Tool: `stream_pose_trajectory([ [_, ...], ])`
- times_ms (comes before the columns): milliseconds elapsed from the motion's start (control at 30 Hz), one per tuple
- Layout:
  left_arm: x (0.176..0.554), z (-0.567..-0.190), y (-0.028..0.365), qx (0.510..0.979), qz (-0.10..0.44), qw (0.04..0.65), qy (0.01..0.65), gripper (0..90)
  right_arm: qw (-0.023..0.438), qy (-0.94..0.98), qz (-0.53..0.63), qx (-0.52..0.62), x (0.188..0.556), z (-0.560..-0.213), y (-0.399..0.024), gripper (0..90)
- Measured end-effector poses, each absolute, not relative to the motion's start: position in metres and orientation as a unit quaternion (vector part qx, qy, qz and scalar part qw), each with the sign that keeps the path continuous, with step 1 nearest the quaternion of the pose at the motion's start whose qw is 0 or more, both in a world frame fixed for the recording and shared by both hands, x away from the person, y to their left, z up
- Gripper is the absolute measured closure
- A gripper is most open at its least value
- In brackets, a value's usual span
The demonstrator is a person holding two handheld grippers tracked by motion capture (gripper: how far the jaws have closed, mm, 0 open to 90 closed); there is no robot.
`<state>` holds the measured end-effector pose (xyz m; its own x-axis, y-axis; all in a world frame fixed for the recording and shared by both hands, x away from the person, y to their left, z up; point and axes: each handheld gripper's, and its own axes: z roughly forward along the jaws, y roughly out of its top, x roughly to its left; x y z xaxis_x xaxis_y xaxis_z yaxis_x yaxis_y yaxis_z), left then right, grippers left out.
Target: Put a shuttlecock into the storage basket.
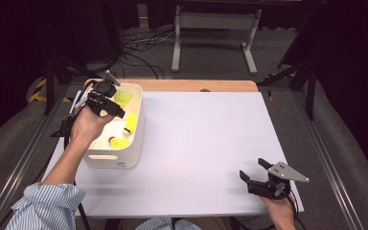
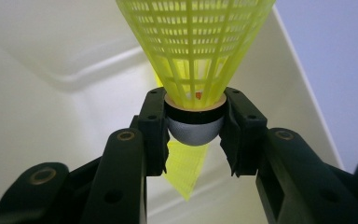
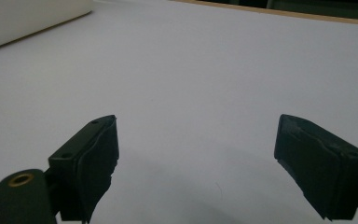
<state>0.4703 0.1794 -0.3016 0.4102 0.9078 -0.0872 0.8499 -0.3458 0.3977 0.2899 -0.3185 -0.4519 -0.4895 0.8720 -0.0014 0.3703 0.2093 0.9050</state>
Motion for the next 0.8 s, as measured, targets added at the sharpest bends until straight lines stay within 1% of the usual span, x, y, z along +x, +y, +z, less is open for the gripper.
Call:
stream_pose_trajectory([
  [167,0.475,-0.310,0.185,0.812,0.070,0.190,0.547,64.4,0.273,0.729,0.461,0.426,0.290,-0.452,-0.319,14.1],
  [800,0.485,-0.322,0.192,0.804,0.070,0.182,0.562,64.3,0.273,0.732,0.458,0.426,0.290,-0.452,-0.319,14.1],
])
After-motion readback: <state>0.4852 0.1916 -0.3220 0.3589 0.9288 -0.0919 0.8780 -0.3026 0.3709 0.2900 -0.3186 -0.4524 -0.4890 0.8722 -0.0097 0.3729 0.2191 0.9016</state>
